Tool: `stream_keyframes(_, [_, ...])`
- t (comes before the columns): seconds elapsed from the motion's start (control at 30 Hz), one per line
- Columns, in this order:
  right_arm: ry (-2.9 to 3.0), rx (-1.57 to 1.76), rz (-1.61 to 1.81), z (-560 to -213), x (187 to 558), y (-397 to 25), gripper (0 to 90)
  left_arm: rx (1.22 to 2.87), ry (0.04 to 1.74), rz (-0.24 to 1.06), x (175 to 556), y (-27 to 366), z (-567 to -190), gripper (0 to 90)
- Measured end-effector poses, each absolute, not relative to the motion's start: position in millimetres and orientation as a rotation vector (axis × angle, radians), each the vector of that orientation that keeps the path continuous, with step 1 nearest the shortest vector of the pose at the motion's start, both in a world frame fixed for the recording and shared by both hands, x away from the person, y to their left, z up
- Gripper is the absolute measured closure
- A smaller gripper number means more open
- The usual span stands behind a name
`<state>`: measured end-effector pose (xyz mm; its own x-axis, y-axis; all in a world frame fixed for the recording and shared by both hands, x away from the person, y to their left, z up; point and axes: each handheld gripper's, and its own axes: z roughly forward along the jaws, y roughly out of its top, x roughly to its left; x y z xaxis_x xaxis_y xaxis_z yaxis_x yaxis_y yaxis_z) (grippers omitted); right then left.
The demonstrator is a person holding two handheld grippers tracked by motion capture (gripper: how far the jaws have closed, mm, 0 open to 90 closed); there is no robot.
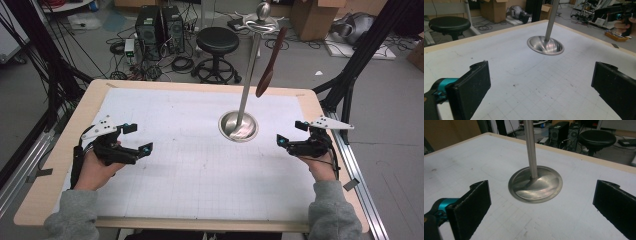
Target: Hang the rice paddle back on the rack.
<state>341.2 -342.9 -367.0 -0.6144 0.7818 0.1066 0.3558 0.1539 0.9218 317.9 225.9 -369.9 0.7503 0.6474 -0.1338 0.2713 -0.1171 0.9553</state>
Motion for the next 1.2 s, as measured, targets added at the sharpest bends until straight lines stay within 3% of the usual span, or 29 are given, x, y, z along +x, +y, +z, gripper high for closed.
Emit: stream_keyframes(1.2, [1.990, 1.161, 1.495, -415, 315, -369, 0.3, 1.690, 0.774, 0.382, 320, 234, -374, 2.7])
